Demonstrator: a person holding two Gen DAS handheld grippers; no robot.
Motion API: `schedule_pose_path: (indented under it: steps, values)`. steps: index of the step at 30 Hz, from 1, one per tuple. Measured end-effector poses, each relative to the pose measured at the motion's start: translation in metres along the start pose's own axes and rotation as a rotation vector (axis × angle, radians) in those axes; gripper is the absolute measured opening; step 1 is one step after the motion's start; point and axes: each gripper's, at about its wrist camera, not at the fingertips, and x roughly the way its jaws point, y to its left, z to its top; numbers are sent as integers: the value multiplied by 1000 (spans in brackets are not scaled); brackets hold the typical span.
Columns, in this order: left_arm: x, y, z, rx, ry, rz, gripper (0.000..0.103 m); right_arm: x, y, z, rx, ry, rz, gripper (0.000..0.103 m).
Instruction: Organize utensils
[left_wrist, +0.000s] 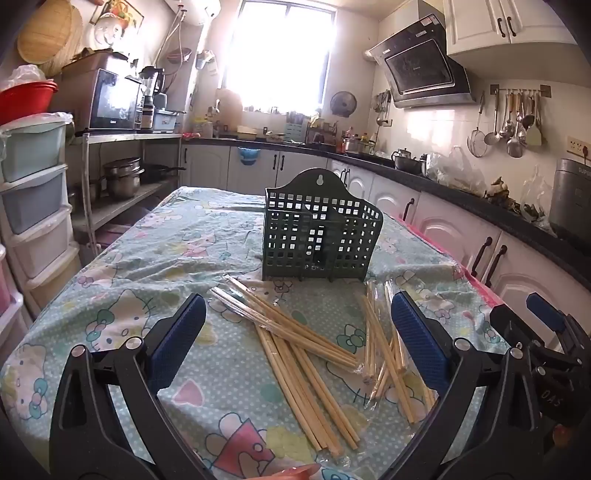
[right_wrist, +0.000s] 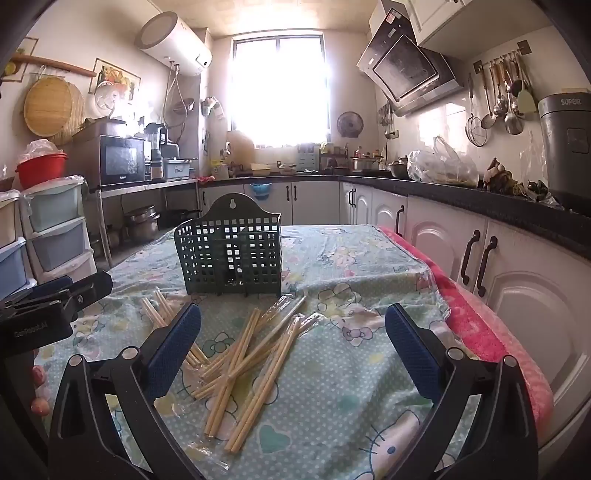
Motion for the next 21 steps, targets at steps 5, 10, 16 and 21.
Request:
schedule_pose_path:
  steps: [5,10,16,21]
  values:
    - [0,0,0,6,3,3,93,-2,0,0,6,-9,0,97]
    - [2,1,1,4,1,4,93,-1,-1,-1,6,-9,-2,97]
    - [-2,1,4,7,-4,3,93,-4,2,2,5,-10,-3,97]
    - [-4,2,6,6,-7,3,93,-2,1,0,5,-13,-1,97]
